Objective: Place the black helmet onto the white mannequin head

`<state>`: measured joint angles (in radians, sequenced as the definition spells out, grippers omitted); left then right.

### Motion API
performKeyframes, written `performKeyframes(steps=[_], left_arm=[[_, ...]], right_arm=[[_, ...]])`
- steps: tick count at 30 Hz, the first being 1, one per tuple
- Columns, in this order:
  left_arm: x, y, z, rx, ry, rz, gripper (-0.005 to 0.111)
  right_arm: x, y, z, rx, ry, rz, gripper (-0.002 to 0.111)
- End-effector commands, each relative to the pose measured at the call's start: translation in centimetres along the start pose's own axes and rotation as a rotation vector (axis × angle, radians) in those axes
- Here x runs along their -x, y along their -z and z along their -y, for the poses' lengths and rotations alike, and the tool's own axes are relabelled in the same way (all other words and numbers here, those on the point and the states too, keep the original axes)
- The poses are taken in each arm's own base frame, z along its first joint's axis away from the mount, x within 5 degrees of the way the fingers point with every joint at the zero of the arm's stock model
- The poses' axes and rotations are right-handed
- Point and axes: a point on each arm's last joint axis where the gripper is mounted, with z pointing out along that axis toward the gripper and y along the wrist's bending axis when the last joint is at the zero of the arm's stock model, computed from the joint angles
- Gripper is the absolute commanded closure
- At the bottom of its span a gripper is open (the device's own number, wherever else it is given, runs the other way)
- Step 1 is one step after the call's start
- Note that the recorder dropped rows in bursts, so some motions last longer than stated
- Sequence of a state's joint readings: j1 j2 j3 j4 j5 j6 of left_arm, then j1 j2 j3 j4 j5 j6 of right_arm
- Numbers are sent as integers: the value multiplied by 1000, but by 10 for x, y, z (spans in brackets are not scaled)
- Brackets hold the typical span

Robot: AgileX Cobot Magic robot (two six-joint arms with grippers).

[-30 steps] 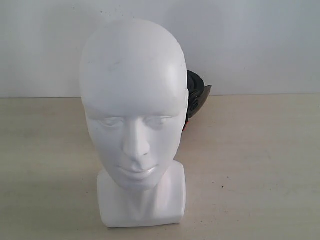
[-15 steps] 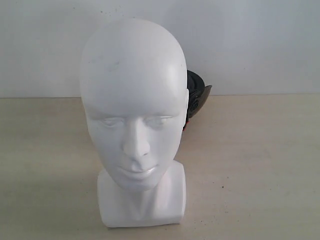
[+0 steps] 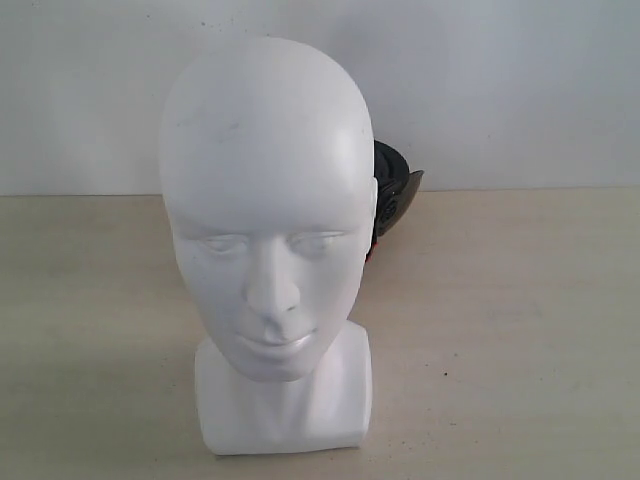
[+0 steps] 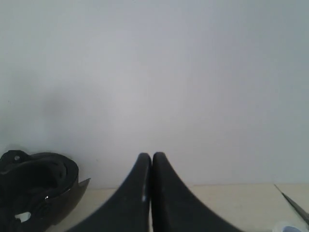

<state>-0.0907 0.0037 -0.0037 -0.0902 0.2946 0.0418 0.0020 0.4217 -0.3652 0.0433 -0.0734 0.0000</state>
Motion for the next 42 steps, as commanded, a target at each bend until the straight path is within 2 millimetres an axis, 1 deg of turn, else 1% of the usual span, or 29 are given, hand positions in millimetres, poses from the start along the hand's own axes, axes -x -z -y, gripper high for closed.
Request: performKeyframes(steps=[1, 5, 9, 13, 15, 16, 18, 22, 24, 25, 27, 28, 31, 34, 37, 38, 42], left_arm=[[-1, 0, 0, 1, -6, -1, 102], [-1, 0, 0, 1, -6, -1, 102], [-1, 0, 0, 1, -6, -1, 102], [-1, 0, 0, 1, -6, -1, 102], [-1, 0, 0, 1, -6, -1, 102], [-1, 0, 0, 1, -6, -1, 102], [-1, 0, 0, 1, -6, -1, 102], [-1, 0, 0, 1, -6, -1, 102], [-1, 0, 0, 1, -6, -1, 102], [-1, 0, 0, 1, -6, -1, 102], [-1, 0, 0, 1, -6, -1, 102], [-1, 0, 0, 1, -6, -1, 102], [-1, 0, 0, 1, -6, -1, 102], [-1, 0, 0, 1, -6, -1, 102], [-1, 0, 0, 1, -6, -1, 102], [-1, 0, 0, 1, -6, -1, 102], [-1, 0, 0, 1, -6, -1, 102]], right_arm=[[10, -3, 0, -3, 6, 87, 108], [12, -3, 0, -2, -12, 109, 108], [10, -5, 0, -1, -14, 91, 108], [5, -18, 0, -4, -9, 3, 108], [3, -29, 0, -5, -7, -44, 108], [3, -37, 0, -7, -7, -75, 108], [6, -51, 0, -9, -7, -114, 108], [10, -92, -1, -8, 11, -307, 108], [9, -110, -2, 0, 25, -400, 108], [10, -121, -5, 15, 40, -457, 108], [13, -137, -14, 60, 66, -510, 108], [12, -146, -23, 102, 109, -543, 108], [18, -166, -48, 212, 202, -537, 108], [20, -180, -75, 314, 277, -526, 108], [18, -193, -95, 367, 272, -556, 108], [17, -198, -98, 366, 254, -572, 108], [1, -225, -106, 343, 155, -678, 108]])
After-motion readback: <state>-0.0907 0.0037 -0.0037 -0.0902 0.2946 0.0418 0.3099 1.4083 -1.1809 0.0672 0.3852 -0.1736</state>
